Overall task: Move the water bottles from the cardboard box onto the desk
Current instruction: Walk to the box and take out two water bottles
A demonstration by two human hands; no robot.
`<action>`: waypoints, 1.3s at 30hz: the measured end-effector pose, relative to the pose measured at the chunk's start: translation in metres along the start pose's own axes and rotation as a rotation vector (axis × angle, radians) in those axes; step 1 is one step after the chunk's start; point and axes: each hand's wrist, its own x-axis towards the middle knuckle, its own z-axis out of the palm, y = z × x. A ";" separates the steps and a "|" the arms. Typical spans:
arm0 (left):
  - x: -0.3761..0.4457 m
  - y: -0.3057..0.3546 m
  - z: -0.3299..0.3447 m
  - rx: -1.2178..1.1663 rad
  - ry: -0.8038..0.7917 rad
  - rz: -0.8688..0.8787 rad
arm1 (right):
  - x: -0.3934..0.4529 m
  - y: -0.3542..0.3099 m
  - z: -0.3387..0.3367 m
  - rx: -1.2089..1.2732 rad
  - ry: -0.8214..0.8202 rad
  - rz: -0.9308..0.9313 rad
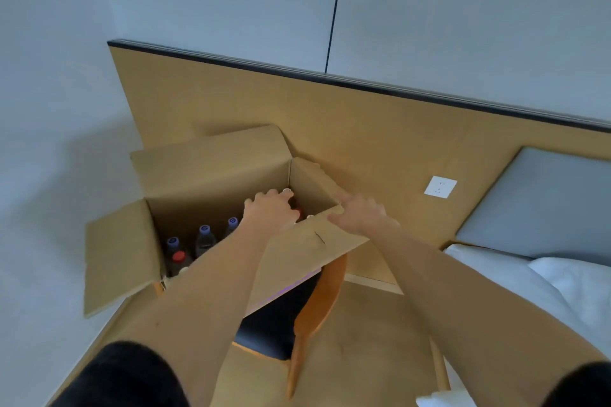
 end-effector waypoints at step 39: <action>0.134 -0.208 0.102 -0.104 -0.320 -0.953 | 0.340 -0.093 0.140 -0.270 -0.545 -0.363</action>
